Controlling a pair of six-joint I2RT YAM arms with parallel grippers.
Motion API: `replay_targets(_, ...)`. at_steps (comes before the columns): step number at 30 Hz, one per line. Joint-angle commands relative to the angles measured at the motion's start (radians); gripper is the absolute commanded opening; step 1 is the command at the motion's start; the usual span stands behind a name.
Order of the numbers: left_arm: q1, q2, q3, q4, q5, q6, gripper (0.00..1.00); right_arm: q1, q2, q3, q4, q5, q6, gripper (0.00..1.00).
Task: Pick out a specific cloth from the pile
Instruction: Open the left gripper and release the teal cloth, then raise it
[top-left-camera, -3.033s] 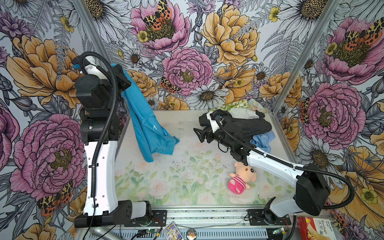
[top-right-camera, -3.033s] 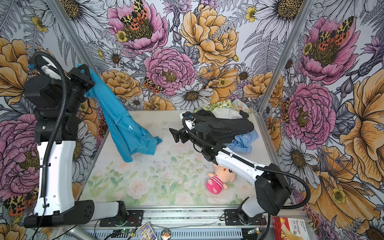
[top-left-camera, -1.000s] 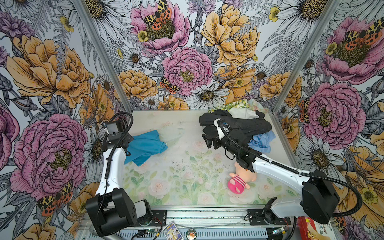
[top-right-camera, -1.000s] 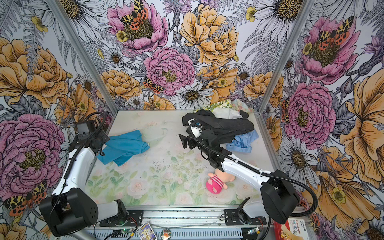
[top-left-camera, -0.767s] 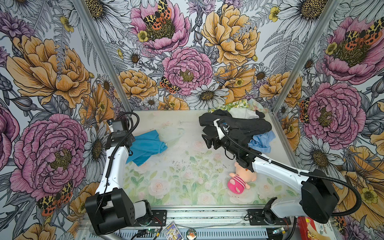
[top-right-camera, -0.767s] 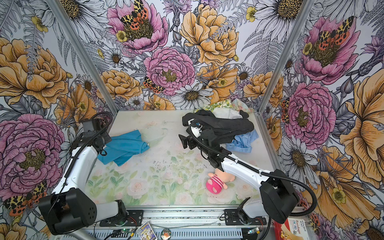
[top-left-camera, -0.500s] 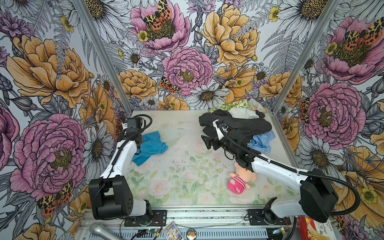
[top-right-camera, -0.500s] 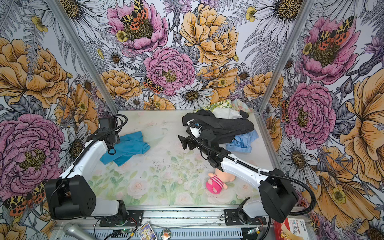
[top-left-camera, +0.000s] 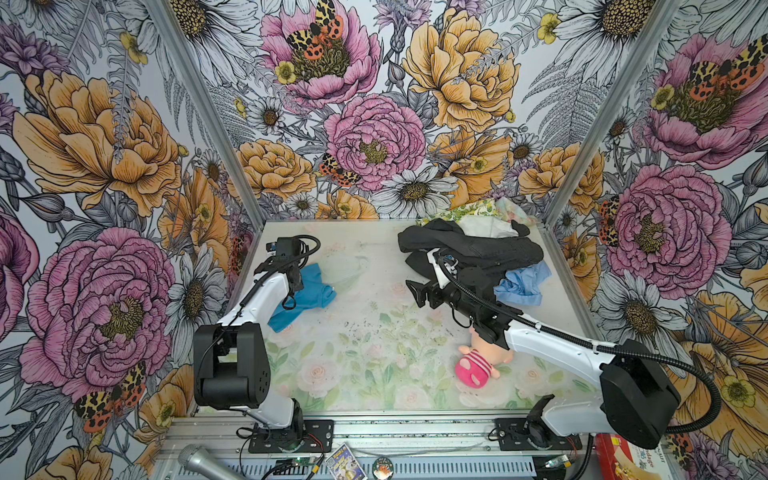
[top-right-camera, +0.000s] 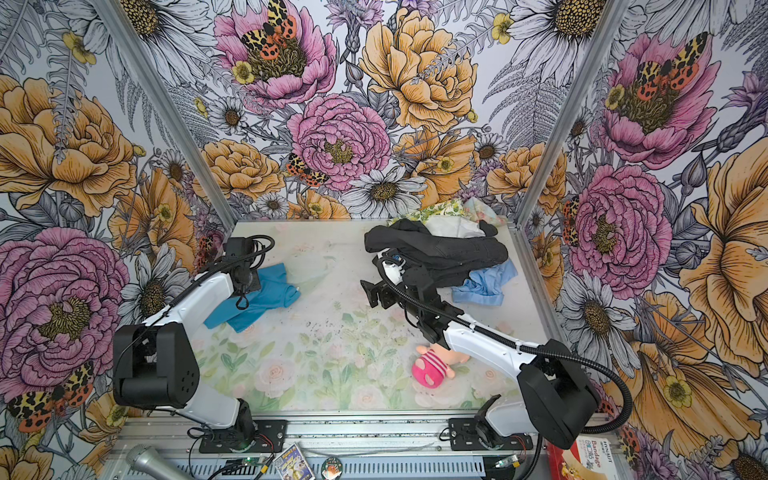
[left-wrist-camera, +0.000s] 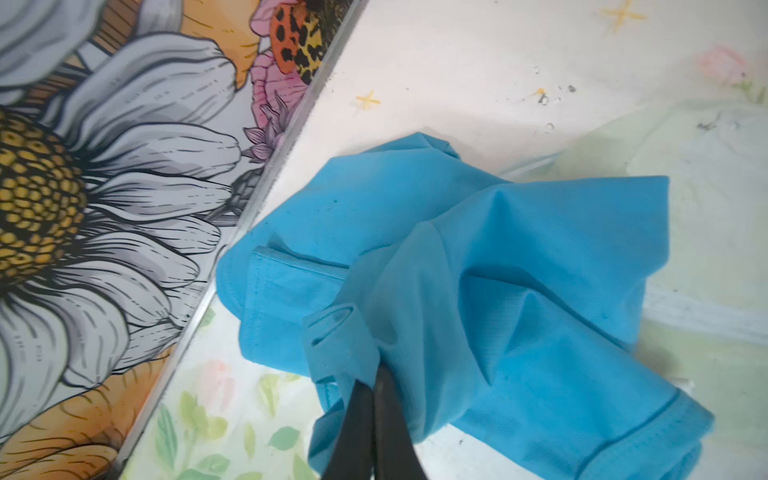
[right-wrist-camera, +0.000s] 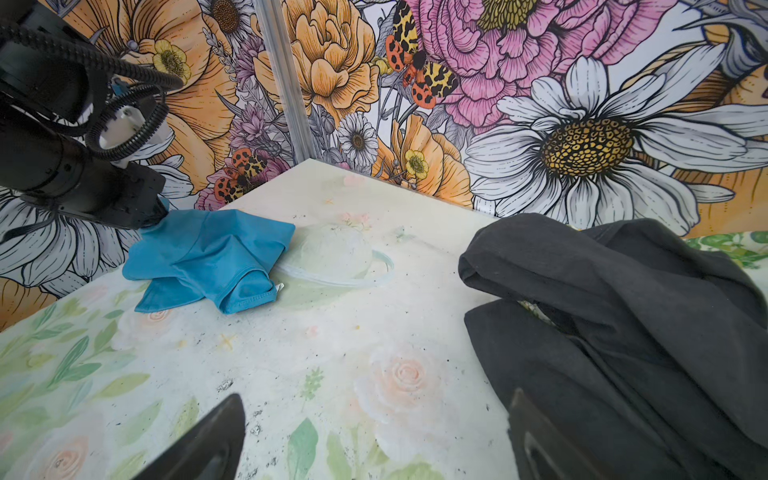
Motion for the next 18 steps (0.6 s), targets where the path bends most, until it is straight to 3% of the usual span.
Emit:
replay_targets(1, -0.007, 0.043, 0.026, 0.062, 0.086, -0.071, 0.0, -0.006, -0.043, -0.019, 0.026, 0.016, 0.002, 0.99)
replay_targets(12, 0.013, 0.221, 0.054, 0.168, 0.18, -0.129, 0.0, -0.014, -0.096, -0.061, 0.009, 0.044, -0.006, 0.99)
replay_targets(18, 0.075, 0.289, 0.057, 0.167, 0.268, -0.163, 0.0, -0.025, -0.097, -0.069, -0.001, 0.044, -0.003, 0.99)
